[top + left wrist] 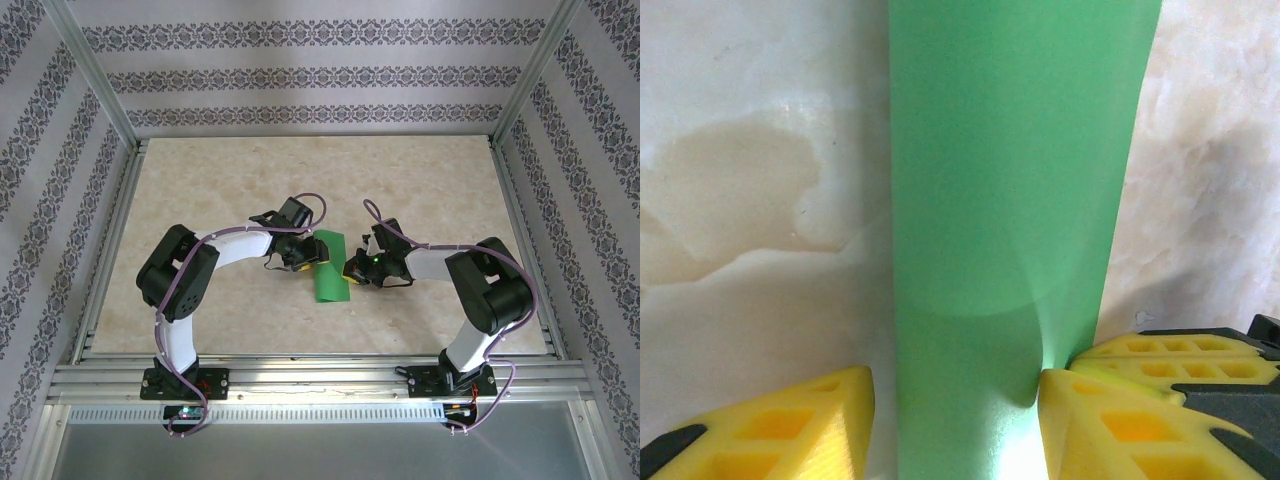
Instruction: Fold a paper plane with a square sheet of paper (pick it up from the middle)
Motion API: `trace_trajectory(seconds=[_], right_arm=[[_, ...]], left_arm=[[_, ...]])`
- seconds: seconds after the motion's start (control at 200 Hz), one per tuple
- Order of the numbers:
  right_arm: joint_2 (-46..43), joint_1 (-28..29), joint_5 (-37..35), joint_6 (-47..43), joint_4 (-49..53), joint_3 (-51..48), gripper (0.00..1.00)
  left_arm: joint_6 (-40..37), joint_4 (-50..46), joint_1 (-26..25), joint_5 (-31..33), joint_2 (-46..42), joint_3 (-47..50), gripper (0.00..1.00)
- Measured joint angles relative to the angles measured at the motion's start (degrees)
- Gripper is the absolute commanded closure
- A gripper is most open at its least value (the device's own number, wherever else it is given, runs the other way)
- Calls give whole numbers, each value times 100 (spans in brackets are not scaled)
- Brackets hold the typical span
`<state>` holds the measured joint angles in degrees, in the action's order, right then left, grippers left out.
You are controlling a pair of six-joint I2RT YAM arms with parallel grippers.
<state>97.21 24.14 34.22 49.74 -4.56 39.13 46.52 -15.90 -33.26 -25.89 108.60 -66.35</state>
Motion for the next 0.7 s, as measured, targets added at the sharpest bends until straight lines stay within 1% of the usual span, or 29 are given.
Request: trace_trajectory(seconds=[0.135,0.265,0.335,0.48,0.595,0.699], right_arm=[[-122,-4,-4,-22,103,0,88],[-656,-138,17,-61,306,-2,85],[-1064,-339,15,-66,326,-44,85],[-1810,-951,9,-66,350,-348,84],[-2090,-1287,-26,-63,415,-610,83],[-2155,-1364,-33,-63,492,-756,82]], left_arm=[[-31,-83,0,2,37,-24,54],[-105,-184,0,2,116,-103,54],[-131,-262,0,20,133,-157,54],[-173,-358,0,79,142,-195,54],[-188,-424,-2,142,142,-223,54],[-192,-448,-4,203,142,-229,54]])
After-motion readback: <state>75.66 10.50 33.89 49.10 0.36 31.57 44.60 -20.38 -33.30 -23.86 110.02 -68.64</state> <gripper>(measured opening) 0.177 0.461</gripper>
